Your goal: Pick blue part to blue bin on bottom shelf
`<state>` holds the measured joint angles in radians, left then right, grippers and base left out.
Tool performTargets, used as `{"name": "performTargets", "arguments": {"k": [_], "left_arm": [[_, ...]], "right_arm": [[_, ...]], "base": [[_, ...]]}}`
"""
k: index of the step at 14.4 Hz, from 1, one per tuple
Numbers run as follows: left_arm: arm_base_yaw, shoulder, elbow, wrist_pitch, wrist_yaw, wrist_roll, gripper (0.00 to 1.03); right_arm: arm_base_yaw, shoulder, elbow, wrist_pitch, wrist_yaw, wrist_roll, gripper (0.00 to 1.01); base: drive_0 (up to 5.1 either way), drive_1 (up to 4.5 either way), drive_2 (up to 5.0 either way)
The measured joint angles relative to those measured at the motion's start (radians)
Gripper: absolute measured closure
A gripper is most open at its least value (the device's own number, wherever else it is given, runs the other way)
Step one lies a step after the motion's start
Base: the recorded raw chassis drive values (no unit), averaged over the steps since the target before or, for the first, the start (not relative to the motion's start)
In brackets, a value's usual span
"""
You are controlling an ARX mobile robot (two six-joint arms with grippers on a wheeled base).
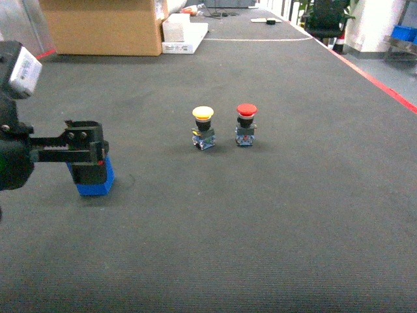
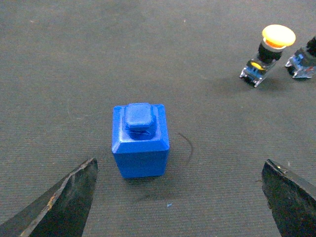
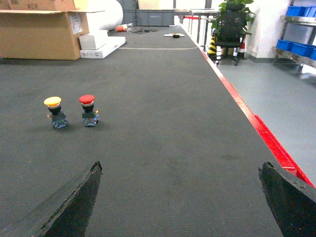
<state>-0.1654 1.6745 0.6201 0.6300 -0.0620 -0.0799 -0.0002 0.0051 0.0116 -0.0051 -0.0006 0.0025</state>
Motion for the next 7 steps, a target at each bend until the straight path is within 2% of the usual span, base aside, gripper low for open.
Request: {"name": "performTargets", "arguments": {"k": [3, 7], "left_arm": [[0.024, 0.219, 0.135, 0.013, 0.022, 0.001, 0.05], [0.045, 0.399, 0.276, 0.004, 0.039, 0.013, 0.05]], "right_arm": [[0.000, 0.000, 0.000, 0.000, 0.000, 0.000, 0.03], [0.000, 0.000, 0.000, 0.000, 0.000, 0.000, 0.03]], "base": [[0.0, 0.00, 0.0], [0.0, 0.00, 0.0]]}}
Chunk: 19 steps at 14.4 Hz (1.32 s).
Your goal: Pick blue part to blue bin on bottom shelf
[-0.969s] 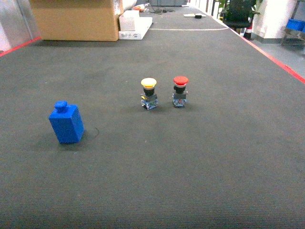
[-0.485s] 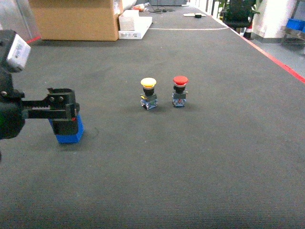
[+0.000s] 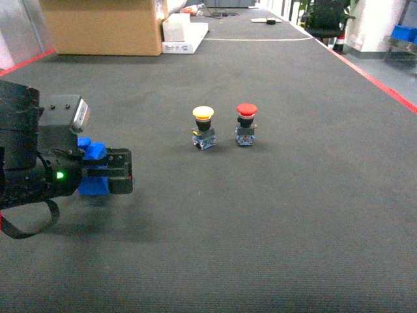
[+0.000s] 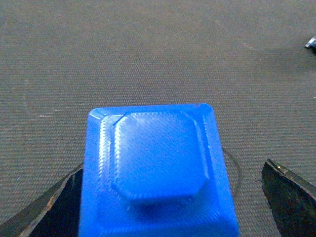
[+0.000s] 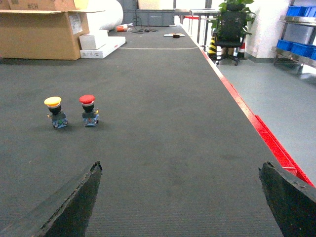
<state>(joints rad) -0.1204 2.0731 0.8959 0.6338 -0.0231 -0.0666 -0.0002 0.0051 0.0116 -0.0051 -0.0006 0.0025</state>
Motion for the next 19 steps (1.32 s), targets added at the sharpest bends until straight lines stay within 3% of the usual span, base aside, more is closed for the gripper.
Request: {"name": "performTargets", "arguments": {"k": [4, 7, 8, 11, 15, 19], "left_arm": [[0.019, 0.108, 0.111, -0.018, 0.013, 0.055, 0.08], [0.031, 0.114, 0.122, -0.019, 0.028, 0.076, 0.40], [0.033, 0.114, 0.121, -0.011, 0.035, 0.076, 0.56], [0.040, 0.081, 0.088, -0.014, 0.031, 0.082, 0.59], [0.014, -0.237, -0.142, 0.015, 0.023, 0.077, 0.59], [-0.022, -0.763, -0.372, -0.195, -0.044, 0.073, 0.59]], "right_arm": [[0.000, 0.000, 0.000, 0.000, 0.000, 0.000, 0.03], [0.000, 0.000, 0.000, 0.000, 0.000, 0.000, 0.03], [0.000, 0.000, 0.000, 0.000, 0.000, 0.000, 0.03], [0.000, 0.000, 0.000, 0.000, 0.000, 0.000, 0.03], [0.000, 0.000, 0.000, 0.000, 0.000, 0.000, 0.03], [0.000, 0.000, 0.000, 0.000, 0.000, 0.000, 0.03]], "base": [[0.0, 0.00, 0.0], [0.0, 0.00, 0.0], [0.0, 0.00, 0.0], [0.0, 0.00, 0.0], [0.0, 0.00, 0.0], [0.0, 0.00, 0.0]]}}
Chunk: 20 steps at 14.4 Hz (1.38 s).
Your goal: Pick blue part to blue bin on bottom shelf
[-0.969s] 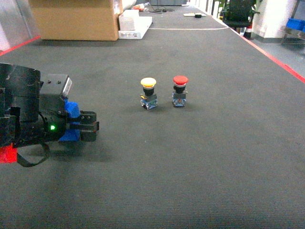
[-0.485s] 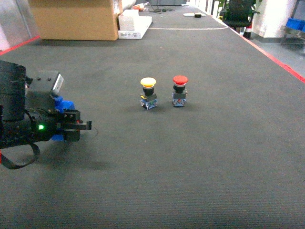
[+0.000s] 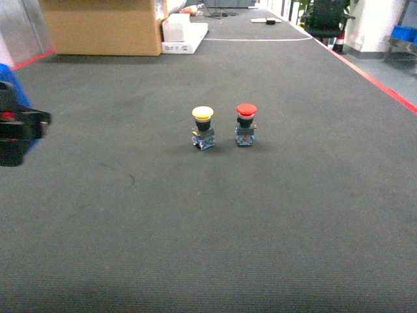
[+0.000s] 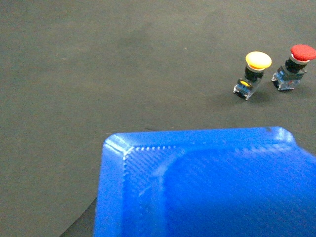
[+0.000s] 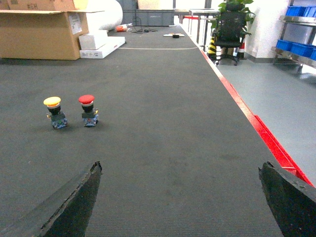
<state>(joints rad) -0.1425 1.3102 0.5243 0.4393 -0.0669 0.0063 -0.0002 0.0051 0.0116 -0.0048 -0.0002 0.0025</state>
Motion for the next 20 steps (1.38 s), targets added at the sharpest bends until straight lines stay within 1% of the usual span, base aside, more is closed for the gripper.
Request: {"name": "performTargets", "arguments": {"k": [1, 2, 3, 5, 6, 7, 9, 10, 15, 20], "left_arm": [[0.002, -0.189, -0.047, -0.111, -0.038, -0.008, 0.59], [-0.001, -0.323, -0.061, -0.192, -0.069, -0.008, 0.59], [-0.017, -0.427, -0.061, -0.260, -0.095, -0.011, 0.59], [-0.073, -0.629, -0.075, -0.397, -0.165, -0.039, 0.59], [-0.105, -0.700, -0.093, -0.471, -0.201, -0.060, 0.59], [-0.128, -0.768, -0.106, -0.542, -0.224, -0.082, 0.59], [-0.129, -0.832, -0.109, -0.595, -0.223, -0.098, 0.59], [-0.129, -0.846, -0.109, -0.589, -0.224, -0.105, 0.59], [-0.129, -0.843, -0.109, -0.592, -0.224, -0.108, 0.59], [-0.129, -0.840, -0.109, -0.592, -0.224, -0.108, 0.59]], "right_arm": [[0.000, 0.000, 0.000, 0.000, 0.000, 0.000, 0.03], [0.000, 0.000, 0.000, 0.000, 0.000, 0.000, 0.03], [0.000, 0.000, 0.000, 0.000, 0.000, 0.000, 0.03], [0.000, 0.000, 0.000, 0.000, 0.000, 0.000, 0.03], [0.000, 0.000, 0.000, 0.000, 0.000, 0.000, 0.03], [0.000, 0.000, 0.000, 0.000, 0.000, 0.000, 0.03], [0.000, 0.000, 0.000, -0.001, 0.000, 0.000, 0.03], [0.000, 0.000, 0.000, 0.000, 0.000, 0.000, 0.03], [0.000, 0.000, 0.000, 0.000, 0.000, 0.000, 0.03], [0.000, 0.000, 0.000, 0.000, 0.000, 0.000, 0.03]], "base": [[0.0, 0.00, 0.0], [0.0, 0.00, 0.0], [0.0, 0.00, 0.0], [0.0, 0.00, 0.0], [0.0, 0.00, 0.0], [0.0, 0.00, 0.0], [0.0, 0.00, 0.0], [0.0, 0.00, 0.0], [0.0, 0.00, 0.0], [0.0, -1.23, 1.3]]}}
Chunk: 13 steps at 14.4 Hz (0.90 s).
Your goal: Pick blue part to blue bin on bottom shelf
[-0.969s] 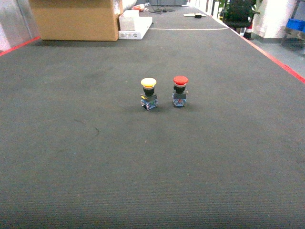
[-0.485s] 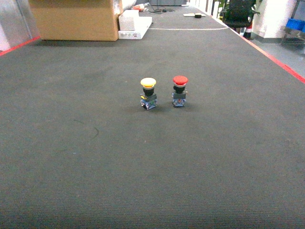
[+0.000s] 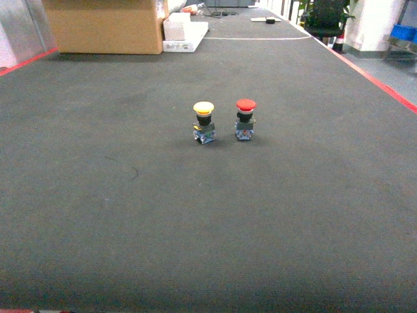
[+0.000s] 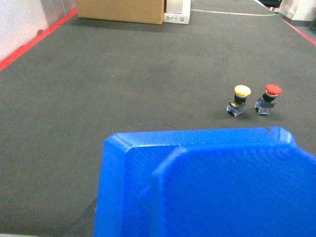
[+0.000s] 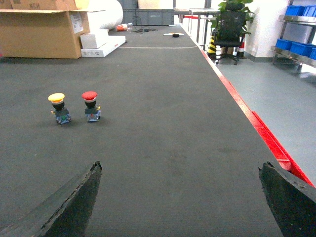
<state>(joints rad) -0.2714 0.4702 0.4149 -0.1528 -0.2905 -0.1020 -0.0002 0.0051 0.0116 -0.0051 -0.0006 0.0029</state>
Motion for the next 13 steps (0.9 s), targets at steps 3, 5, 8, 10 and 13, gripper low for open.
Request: {"name": "performTargets", "arguments": {"k": [3, 5, 8, 10, 13], "left_arm": [[0.000, -0.016, 0.000, 0.008, -0.001, 0.000, 0.59], [0.000, -0.007, 0.000, -0.003, -0.001, -0.001, 0.59], [0.001, -0.005, 0.000, -0.002, -0.002, -0.002, 0.59], [0.001, -0.005, 0.000, 0.000, -0.001, -0.003, 0.59], [0.001, -0.005, 0.000, 0.000, -0.001, -0.003, 0.59]], "right_arm": [[0.000, 0.000, 0.000, 0.000, 0.000, 0.000, 0.03], [0.000, 0.000, 0.000, 0.005, 0.000, 0.000, 0.03], [0.000, 0.000, 0.000, 0.000, 0.000, 0.000, 0.03], [0.000, 0.000, 0.000, 0.000, 0.000, 0.000, 0.03], [0.000, 0.000, 0.000, 0.000, 0.000, 0.000, 0.03]], "base": [[0.0, -1.23, 1.3], [0.0, -1.23, 1.3], [0.0, -1.23, 1.3], [0.0, -1.23, 1.3], [-1.1, -1.50, -0.7]]}}
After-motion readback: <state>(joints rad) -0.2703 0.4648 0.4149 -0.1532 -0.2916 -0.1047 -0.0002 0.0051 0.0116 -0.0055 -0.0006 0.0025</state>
